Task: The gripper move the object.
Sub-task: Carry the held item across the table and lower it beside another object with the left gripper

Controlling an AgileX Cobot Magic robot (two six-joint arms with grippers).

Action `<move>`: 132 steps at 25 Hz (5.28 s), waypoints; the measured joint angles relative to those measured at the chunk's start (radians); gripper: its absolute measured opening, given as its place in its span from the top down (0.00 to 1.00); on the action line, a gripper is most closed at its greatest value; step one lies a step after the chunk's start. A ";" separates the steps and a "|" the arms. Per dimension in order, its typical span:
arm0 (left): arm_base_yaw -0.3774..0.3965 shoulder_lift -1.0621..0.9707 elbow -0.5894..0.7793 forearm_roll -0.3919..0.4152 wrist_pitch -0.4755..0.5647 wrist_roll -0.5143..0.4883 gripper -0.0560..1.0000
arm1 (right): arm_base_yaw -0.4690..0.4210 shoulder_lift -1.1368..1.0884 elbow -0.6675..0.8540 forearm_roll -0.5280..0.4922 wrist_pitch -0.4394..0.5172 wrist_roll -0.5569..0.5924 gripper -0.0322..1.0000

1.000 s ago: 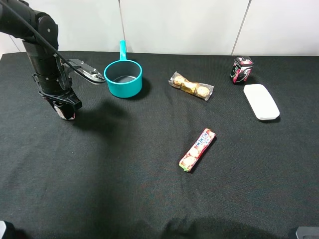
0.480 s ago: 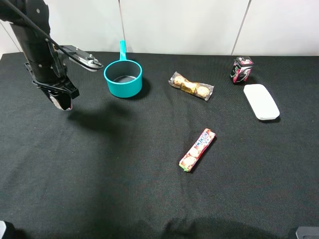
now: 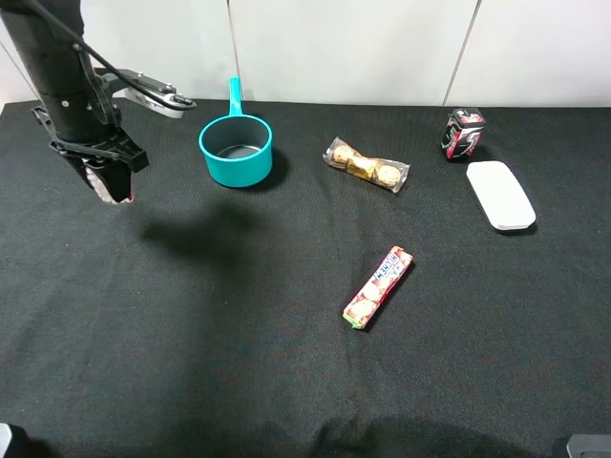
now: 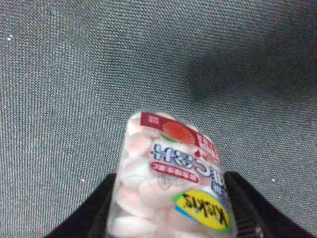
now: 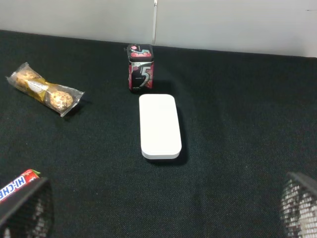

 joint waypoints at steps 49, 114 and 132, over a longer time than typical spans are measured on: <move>-0.601 0.002 -0.314 -0.007 0.091 -0.317 0.48 | 0.000 0.000 0.000 0.000 0.000 0.000 0.30; -0.895 0.605 -0.837 -0.093 0.127 -0.311 0.48 | 0.000 0.000 0.000 0.002 0.000 0.000 0.30; -0.899 0.607 -0.837 -0.096 0.107 -0.306 0.44 | 0.000 0.000 0.000 0.002 0.000 0.000 0.30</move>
